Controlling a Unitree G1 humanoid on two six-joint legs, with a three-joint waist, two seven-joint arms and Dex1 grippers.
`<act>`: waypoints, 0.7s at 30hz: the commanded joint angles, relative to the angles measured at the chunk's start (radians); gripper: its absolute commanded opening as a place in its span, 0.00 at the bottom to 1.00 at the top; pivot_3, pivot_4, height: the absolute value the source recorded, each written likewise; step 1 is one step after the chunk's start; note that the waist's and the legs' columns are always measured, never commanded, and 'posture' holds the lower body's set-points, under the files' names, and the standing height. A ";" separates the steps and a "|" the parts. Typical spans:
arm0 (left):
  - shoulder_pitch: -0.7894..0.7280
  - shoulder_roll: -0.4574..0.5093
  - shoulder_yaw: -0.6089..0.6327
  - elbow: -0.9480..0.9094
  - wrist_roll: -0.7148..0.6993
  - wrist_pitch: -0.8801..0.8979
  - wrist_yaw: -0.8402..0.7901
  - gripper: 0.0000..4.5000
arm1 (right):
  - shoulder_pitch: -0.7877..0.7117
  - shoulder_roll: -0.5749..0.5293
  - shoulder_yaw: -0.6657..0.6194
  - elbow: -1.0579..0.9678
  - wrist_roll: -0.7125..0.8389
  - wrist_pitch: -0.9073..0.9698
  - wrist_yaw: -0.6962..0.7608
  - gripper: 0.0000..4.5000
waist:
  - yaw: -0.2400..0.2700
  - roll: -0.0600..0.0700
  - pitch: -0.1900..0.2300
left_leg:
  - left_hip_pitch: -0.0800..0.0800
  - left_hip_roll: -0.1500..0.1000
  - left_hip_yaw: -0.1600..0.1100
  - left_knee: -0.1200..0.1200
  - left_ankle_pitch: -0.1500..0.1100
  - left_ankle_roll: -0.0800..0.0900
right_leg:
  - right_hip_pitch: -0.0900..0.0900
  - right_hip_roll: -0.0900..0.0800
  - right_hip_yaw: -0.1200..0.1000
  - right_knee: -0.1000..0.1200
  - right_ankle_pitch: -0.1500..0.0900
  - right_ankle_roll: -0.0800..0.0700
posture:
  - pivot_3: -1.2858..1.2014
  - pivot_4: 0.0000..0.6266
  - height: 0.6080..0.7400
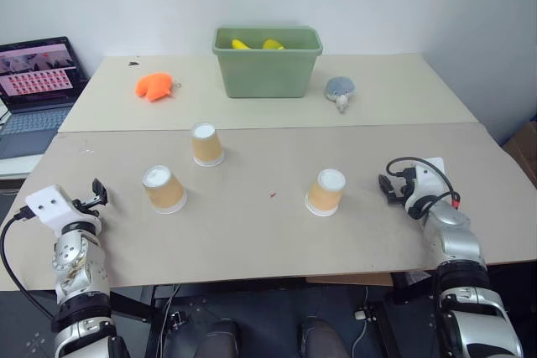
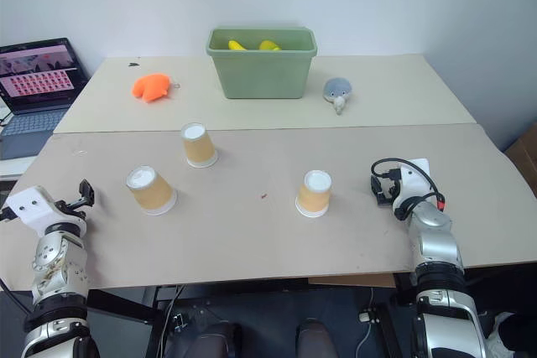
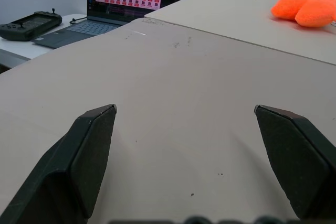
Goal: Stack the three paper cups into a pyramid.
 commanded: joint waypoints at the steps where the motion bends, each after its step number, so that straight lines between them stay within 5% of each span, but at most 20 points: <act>1: -0.020 0.029 0.018 -0.005 -0.009 -0.024 -0.017 1.00 | -0.015 -0.016 -0.007 0.014 -0.018 -0.005 -0.020 0.99 | 0.000 0.000 0.000 | 0.000 0.000 0.000 0.000 0.000 0.000 | 0.000 0.000 0.000 0.000 0.000 0.000 | 0.52 0.24 0.96; 6: -0.022 0.054 0.033 -0.048 -0.081 0.010 -0.129 1.00 | -0.082 -0.031 -0.026 -0.044 0.003 0.023 -0.028 0.99 | -0.001 0.000 0.000 | 0.000 0.000 0.000 0.000 0.000 0.000 | -0.001 0.000 0.000 0.000 0.000 0.000 | 0.52 0.24 0.96; 14: 0.135 0.114 0.043 -0.383 -0.231 0.193 -0.308 1.00 | -0.205 0.020 -0.036 -0.484 0.309 0.251 0.148 0.99 | -0.017 0.002 0.001 | -0.011 0.001 0.000 -0.001 0.000 0.000 | -0.014 0.000 0.002 0.003 0.000 0.000 | 0.52 0.24 0.96; 21: 0.323 0.309 -0.038 -0.727 -0.438 0.555 -0.605 1.00 | -0.336 0.064 0.228 -0.799 0.489 0.488 0.384 0.99 | -0.008 0.006 0.004 | -0.013 0.002 -0.002 0.000 0.000 0.000 | -0.016 0.001 0.002 0.002 0.000 -0.001 | 0.52 0.24 0.96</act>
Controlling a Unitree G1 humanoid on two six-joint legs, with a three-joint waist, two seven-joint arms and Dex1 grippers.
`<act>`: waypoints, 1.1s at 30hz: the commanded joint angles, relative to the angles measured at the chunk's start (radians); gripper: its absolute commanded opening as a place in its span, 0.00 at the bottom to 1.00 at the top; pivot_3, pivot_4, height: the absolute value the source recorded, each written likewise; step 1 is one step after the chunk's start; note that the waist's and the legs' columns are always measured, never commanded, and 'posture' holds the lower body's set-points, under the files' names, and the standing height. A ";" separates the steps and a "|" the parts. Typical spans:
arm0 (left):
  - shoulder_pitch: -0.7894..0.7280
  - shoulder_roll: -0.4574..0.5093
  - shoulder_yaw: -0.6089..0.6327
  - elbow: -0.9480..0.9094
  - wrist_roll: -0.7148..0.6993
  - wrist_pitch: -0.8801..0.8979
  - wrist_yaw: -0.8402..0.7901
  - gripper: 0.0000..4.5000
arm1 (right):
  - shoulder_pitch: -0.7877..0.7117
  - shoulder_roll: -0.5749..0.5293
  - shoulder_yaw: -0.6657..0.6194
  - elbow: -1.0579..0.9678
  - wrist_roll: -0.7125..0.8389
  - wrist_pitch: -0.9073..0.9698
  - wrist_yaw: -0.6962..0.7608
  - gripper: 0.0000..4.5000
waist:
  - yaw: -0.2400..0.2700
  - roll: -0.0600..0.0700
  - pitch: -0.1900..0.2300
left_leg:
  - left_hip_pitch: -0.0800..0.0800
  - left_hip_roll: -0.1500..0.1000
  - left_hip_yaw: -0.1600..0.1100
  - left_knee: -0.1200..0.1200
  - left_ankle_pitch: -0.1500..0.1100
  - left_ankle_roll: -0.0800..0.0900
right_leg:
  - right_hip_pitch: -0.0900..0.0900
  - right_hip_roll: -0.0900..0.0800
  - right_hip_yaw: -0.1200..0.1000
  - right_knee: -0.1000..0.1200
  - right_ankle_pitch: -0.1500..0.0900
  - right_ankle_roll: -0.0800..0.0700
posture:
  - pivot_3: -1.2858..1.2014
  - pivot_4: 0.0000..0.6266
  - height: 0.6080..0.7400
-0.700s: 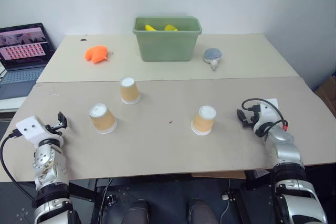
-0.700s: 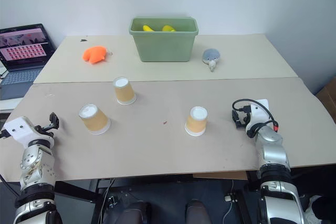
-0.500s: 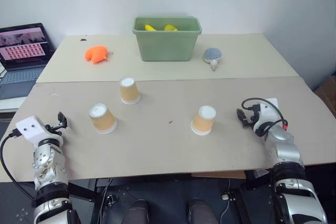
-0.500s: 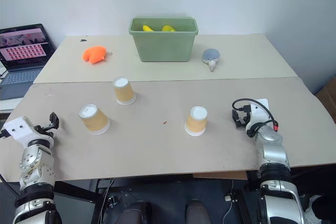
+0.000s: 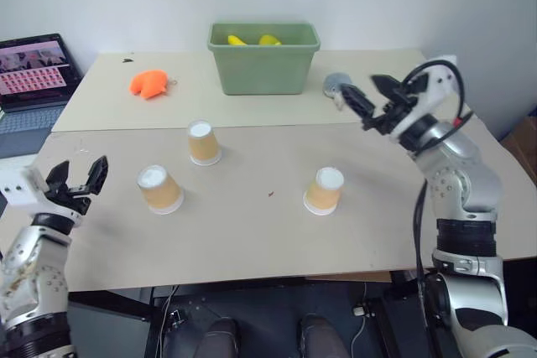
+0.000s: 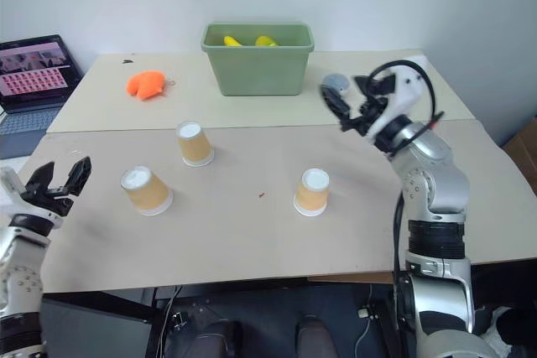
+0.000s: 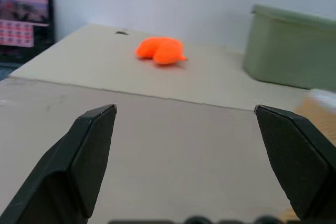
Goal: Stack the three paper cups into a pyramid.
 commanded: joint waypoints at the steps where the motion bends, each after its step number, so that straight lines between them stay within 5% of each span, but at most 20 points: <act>1: 0.086 0.091 -0.045 -0.147 -0.073 0.144 -0.160 1.00 | -0.054 0.023 0.165 -0.174 0.057 0.080 0.121 0.99 | 0.000 0.005 0.003 | 0.001 0.000 -0.001 0.000 0.000 0.000 | 0.000 0.000 0.000 0.000 0.000 0.000 | 0.52 0.24 0.96; 8: 0.115 0.141 -0.100 -0.110 0.015 0.147 -0.260 1.00 | -0.018 0.050 0.466 -0.202 -0.136 0.012 0.195 0.99 | 0.009 0.008 0.005 | 0.001 0.000 0.002 0.000 0.000 0.000 | 0.000 0.000 -0.001 0.000 0.000 0.000 | 0.52 0.24 0.96; 33: -0.229 0.139 -0.281 0.144 0.252 0.016 -0.379 1.00 | 0.056 0.072 0.431 -0.291 -0.153 0.094 0.165 0.99 | 0.005 0.007 0.005 | 0.000 -0.001 0.002 0.000 0.000 0.000 | -0.001 0.000 -0.001 0.001 0.000 0.000 | 0.52 0.24 0.96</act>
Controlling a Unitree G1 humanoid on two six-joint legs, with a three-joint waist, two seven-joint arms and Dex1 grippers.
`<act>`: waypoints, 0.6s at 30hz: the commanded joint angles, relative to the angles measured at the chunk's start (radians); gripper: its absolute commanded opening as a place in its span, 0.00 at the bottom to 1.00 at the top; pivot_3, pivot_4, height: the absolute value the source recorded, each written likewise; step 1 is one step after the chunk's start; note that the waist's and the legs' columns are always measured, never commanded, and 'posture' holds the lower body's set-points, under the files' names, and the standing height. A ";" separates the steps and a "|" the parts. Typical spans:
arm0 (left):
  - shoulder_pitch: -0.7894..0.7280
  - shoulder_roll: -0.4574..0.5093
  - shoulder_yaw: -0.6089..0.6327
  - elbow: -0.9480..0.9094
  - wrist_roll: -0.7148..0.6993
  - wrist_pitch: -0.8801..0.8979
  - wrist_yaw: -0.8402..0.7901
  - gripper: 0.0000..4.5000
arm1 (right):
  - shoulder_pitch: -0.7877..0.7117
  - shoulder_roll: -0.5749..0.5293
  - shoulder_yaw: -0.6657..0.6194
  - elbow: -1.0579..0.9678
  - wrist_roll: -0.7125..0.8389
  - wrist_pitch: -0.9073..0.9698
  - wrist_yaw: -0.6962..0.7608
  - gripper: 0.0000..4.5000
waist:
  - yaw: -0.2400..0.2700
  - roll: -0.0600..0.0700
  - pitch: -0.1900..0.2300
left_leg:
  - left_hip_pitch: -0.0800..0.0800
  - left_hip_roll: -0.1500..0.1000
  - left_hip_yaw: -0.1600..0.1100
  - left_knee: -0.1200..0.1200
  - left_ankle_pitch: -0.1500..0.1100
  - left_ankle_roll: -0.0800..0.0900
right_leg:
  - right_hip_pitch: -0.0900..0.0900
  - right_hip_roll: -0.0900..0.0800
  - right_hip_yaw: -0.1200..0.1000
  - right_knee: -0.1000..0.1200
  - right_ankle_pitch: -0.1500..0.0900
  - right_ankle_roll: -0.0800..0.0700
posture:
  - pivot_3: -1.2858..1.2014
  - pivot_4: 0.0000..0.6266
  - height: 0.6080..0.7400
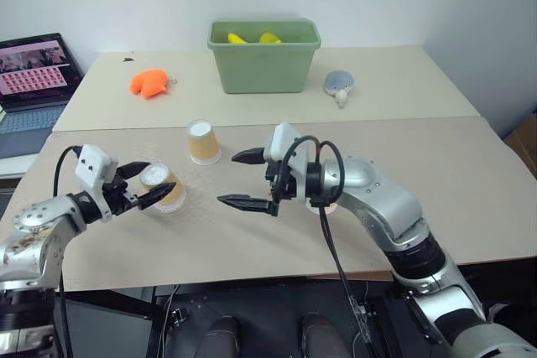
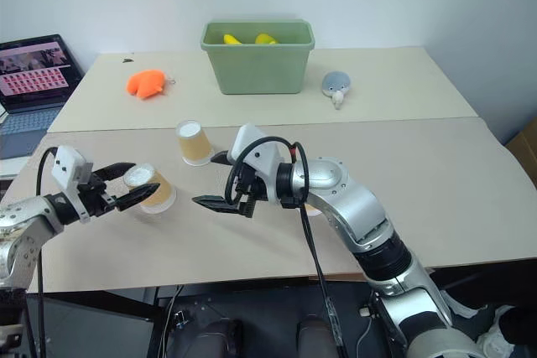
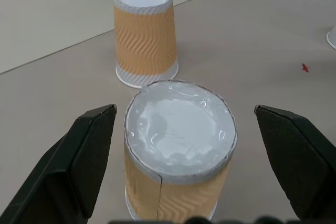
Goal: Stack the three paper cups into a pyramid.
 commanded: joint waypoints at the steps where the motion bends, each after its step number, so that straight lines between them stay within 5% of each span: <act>1: -0.045 0.002 -0.015 0.029 0.026 -0.038 -0.023 1.00 | 0.006 0.001 -0.032 -0.048 0.001 0.010 -0.013 0.99 | 0.000 0.000 0.000 | 0.000 0.000 0.000 0.000 0.000 0.000 | 0.000 0.000 0.000 0.000 0.000 0.000 | 0.52 0.24 0.96; 7: -0.078 -0.003 -0.029 0.062 0.040 -0.046 -0.040 1.00 | 0.016 0.002 -0.039 -0.057 -0.004 0.017 -0.028 0.99 | -0.001 0.000 0.000 | 0.000 0.000 0.000 0.000 0.000 0.000 | 0.000 0.000 0.000 0.000 0.000 0.000 | 0.52 0.24 0.96; 11: -0.092 -0.004 -0.030 0.073 0.044 -0.042 -0.047 0.78 | 0.016 0.003 -0.045 -0.052 -0.006 0.020 -0.036 1.00 | -0.001 0.000 0.000 | 0.000 0.000 0.000 0.000 0.000 0.000 | 0.000 0.000 0.000 0.000 0.000 0.000 | 0.52 0.24 0.96; 13: -0.097 -0.002 -0.030 0.077 0.047 -0.039 -0.048 0.58 | 0.017 0.002 -0.047 -0.051 -0.006 0.022 -0.039 1.00 | -0.001 0.000 0.000 | 0.000 0.000 0.000 0.000 0.000 0.000 | 0.000 0.000 0.000 0.000 0.000 0.000 | 0.52 0.24 0.96; 18: -0.106 0.003 -0.029 0.086 0.054 -0.042 -0.050 0.56 | 0.016 -0.001 -0.053 -0.042 -0.008 0.021 -0.045 1.00 | -0.001 0.000 0.000 | 0.000 0.000 0.000 0.000 0.000 0.000 | 0.000 0.000 0.000 0.000 0.000 0.000 | 0.52 0.24 0.96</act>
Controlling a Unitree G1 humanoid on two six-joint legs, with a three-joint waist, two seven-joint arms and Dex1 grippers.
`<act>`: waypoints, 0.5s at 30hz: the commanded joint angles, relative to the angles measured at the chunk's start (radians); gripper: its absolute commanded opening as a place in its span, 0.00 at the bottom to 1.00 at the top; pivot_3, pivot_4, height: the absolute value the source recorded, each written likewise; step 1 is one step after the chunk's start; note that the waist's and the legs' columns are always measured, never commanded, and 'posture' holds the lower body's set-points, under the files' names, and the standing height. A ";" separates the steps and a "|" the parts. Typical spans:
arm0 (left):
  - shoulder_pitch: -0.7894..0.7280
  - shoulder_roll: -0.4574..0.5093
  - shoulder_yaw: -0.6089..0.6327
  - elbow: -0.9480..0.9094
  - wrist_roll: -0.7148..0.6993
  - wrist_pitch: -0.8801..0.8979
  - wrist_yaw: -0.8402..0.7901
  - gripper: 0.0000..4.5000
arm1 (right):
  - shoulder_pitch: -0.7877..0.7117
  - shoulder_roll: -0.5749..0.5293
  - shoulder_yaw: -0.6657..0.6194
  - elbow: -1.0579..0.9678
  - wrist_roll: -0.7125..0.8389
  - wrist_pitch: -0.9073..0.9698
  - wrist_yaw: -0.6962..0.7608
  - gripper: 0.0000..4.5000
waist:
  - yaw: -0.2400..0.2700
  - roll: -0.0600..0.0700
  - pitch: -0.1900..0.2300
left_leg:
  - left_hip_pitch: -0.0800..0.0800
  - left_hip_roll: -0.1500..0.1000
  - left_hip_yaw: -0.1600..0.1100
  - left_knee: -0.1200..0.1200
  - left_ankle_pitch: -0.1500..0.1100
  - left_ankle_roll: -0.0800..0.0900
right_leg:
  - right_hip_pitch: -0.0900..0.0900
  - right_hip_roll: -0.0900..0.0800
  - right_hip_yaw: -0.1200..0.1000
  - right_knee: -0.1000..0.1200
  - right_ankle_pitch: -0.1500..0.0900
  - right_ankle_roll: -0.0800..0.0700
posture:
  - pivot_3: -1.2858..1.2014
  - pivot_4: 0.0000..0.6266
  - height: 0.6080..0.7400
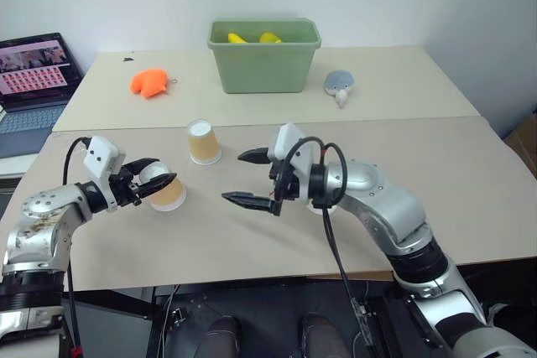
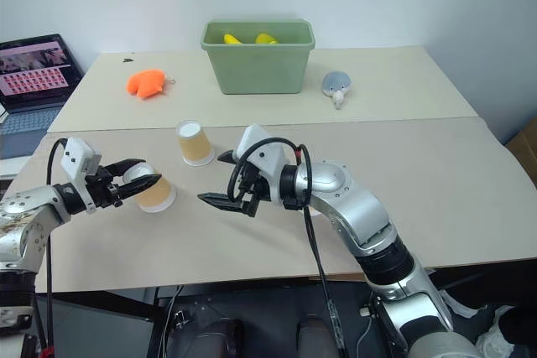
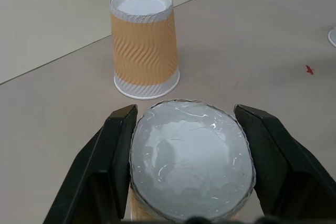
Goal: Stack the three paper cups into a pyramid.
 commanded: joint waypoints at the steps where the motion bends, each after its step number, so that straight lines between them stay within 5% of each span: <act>1: -0.035 0.013 0.012 -0.003 0.010 -0.016 -0.004 0.56 | -0.005 -0.002 -0.036 -0.023 -0.005 -0.002 -0.006 1.00 | 0.000 0.000 0.000 | 0.000 0.000 0.000 0.000 0.000 0.000 | 0.000 0.000 0.000 0.000 0.000 0.000 | 0.52 0.24 0.96; 15: -0.395 -0.105 -0.227 0.056 0.046 -0.023 -0.195 0.56 | -0.054 -0.077 -0.222 0.159 -0.119 -0.065 -0.129 1.00 | 0.015 -0.001 0.001 | -0.003 -0.001 0.001 0.003 0.000 0.000 | 0.001 0.000 -0.001 0.000 0.000 0.000 | 0.52 0.24 0.96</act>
